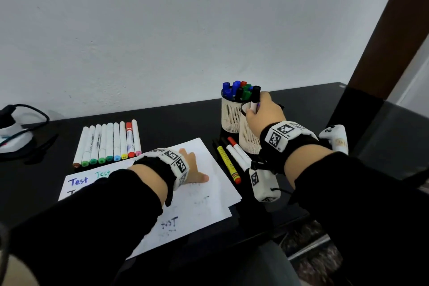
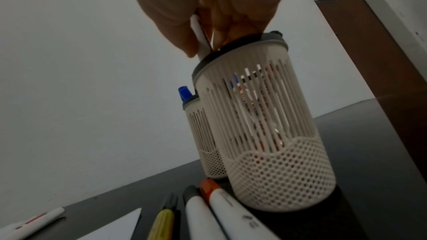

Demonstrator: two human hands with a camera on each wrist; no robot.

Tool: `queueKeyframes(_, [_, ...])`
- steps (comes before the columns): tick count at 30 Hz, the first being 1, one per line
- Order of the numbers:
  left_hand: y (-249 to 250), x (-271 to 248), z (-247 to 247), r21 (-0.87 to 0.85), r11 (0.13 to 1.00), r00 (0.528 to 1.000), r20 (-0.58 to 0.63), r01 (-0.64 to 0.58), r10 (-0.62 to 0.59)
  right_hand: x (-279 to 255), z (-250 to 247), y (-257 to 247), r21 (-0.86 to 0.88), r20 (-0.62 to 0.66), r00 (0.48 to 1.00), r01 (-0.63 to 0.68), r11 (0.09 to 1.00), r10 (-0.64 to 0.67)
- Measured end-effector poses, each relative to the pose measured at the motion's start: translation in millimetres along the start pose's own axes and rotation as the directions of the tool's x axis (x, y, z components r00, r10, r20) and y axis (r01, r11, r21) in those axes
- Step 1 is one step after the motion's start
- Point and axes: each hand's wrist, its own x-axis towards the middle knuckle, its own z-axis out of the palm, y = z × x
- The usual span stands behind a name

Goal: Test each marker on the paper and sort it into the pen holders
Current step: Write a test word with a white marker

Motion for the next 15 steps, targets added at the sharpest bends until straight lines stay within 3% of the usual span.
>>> queueKeyframes(7, [2, -5, -3, -0.002, 1.0, 1.0, 0.006, 0.0, 0.0, 5, 3, 2, 0.039, -0.009, 0.999, -0.042, 0.998, 0.042])
queueKeyframes(15, [1, -14, -9, 0.003, 1.0, 1.0, 0.006, -0.027, 0.027, 4, 1, 0, 0.089, -0.055, 0.998, 0.0, 0.996, 0.005])
